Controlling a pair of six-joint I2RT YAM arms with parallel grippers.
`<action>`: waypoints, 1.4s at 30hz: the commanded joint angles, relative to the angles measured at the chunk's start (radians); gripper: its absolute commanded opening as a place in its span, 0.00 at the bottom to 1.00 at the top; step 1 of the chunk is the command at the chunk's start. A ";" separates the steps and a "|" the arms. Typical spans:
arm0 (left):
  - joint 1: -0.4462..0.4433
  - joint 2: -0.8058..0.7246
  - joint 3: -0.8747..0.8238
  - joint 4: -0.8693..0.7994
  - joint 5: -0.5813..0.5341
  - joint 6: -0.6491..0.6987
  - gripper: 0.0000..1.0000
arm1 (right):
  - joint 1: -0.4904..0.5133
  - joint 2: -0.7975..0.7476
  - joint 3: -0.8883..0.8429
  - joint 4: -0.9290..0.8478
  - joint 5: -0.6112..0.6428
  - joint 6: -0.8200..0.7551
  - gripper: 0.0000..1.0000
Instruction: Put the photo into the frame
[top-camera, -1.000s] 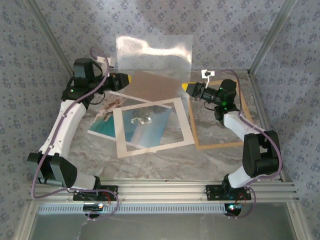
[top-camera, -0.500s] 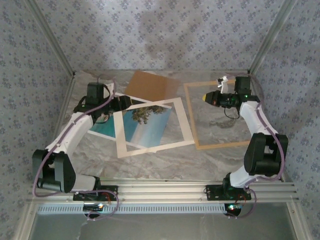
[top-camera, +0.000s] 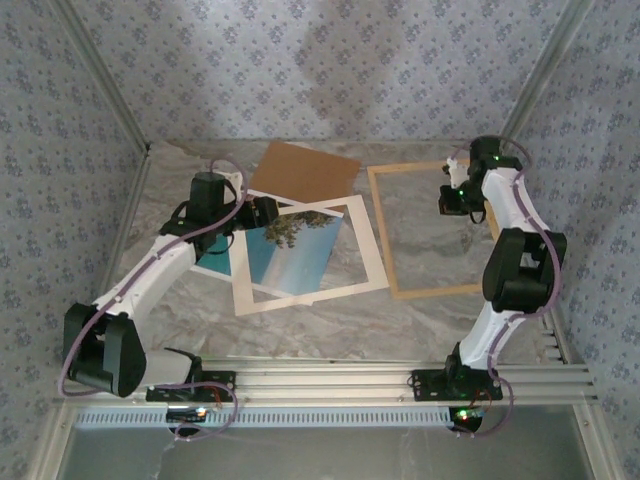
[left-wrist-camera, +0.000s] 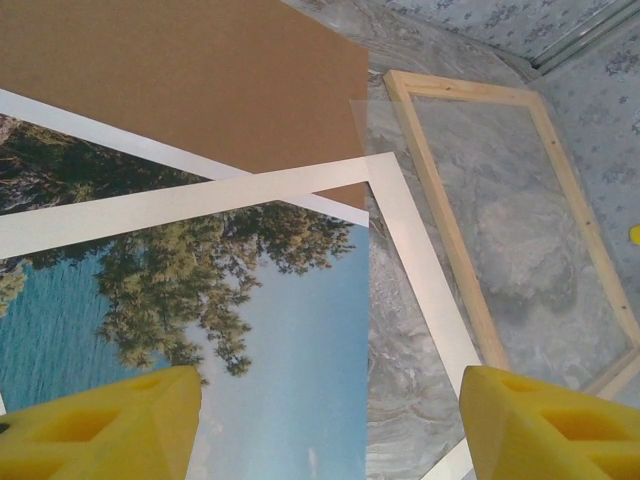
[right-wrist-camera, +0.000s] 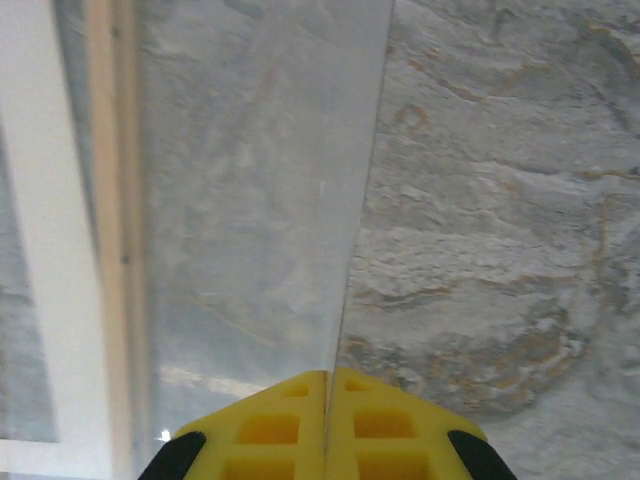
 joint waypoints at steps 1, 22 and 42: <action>-0.010 0.006 -0.006 0.026 -0.029 -0.002 0.70 | -0.014 0.044 0.066 -0.057 0.088 -0.069 0.00; -0.110 0.150 0.088 -0.020 -0.042 0.081 0.73 | -0.087 0.199 0.143 0.022 0.008 0.014 0.00; -0.177 0.230 0.099 0.035 -0.018 0.076 0.76 | -0.107 0.262 0.201 0.025 0.002 0.006 0.00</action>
